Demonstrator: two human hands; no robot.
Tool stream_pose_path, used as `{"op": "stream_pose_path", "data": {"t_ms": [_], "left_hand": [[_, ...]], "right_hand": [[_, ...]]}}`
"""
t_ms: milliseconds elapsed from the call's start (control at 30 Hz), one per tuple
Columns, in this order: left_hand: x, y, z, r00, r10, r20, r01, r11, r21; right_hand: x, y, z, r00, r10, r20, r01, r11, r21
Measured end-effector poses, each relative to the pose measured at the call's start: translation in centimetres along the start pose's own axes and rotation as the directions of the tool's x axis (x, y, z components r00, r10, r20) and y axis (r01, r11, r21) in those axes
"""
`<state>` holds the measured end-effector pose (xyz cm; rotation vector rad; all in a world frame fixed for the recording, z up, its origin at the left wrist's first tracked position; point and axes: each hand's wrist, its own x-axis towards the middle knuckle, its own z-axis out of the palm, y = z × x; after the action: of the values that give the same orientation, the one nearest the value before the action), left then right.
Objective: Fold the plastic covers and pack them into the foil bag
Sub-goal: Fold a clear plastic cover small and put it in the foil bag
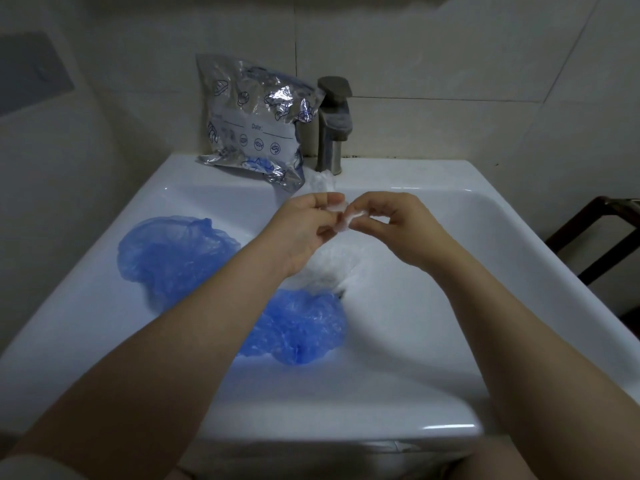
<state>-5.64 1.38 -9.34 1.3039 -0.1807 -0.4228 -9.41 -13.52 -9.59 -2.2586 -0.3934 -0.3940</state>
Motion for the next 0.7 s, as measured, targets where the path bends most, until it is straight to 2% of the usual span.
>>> {"op": "stream_pose_path", "data": {"t_ms": [100, 167, 267, 367, 433, 500, 633, 700], "left_hand": [[-0.2, 0.1, 0.2, 0.998, -0.029, 0.049, 0.030, 0.999, -0.025], [-0.3, 0.1, 0.5, 0.998, -0.017, 0.061, 0.018, 1.000, -0.011], [-0.5, -0.1, 0.7, 0.997, 0.033, 0.076, -0.042, 0.992, 0.123], [-0.5, -0.2, 0.7, 0.997, 0.040, 0.063, -0.048, 0.991, 0.123], [-0.5, -0.2, 0.9, 0.998, 0.028, 0.049, -0.030, 0.999, 0.042], [-0.5, 0.0, 1.0, 1.000, 0.004, 0.023, -0.003, 0.999, -0.053], [-0.4, 0.2, 0.5, 1.000, -0.015, 0.010, 0.016, 0.993, -0.121], [-0.5, 0.2, 0.5, 0.999, -0.020, 0.026, 0.022, 0.995, -0.100]], "right_hand": [[0.1, 0.4, 0.2, 0.995, 0.100, -0.005, -0.100, 0.995, -0.001], [0.2, 0.6, 0.4, 0.982, 0.177, -0.066, -0.174, 0.983, 0.053], [0.3, 0.6, 0.8, 0.952, 0.258, -0.164, -0.235, 0.961, 0.147], [0.3, 0.4, 0.7, 0.963, 0.155, -0.219, -0.154, 0.988, 0.025], [0.2, 0.3, 0.1, 0.977, 0.042, -0.207, -0.056, 0.996, -0.063], [0.1, 0.3, -0.6, 0.981, -0.009, -0.194, -0.007, 0.997, -0.080], [0.0, 0.4, -1.0, 0.998, -0.060, -0.001, 0.059, 0.975, -0.215], [0.0, 0.5, -0.5, 0.993, -0.108, 0.039, 0.115, 0.963, -0.243]]}}
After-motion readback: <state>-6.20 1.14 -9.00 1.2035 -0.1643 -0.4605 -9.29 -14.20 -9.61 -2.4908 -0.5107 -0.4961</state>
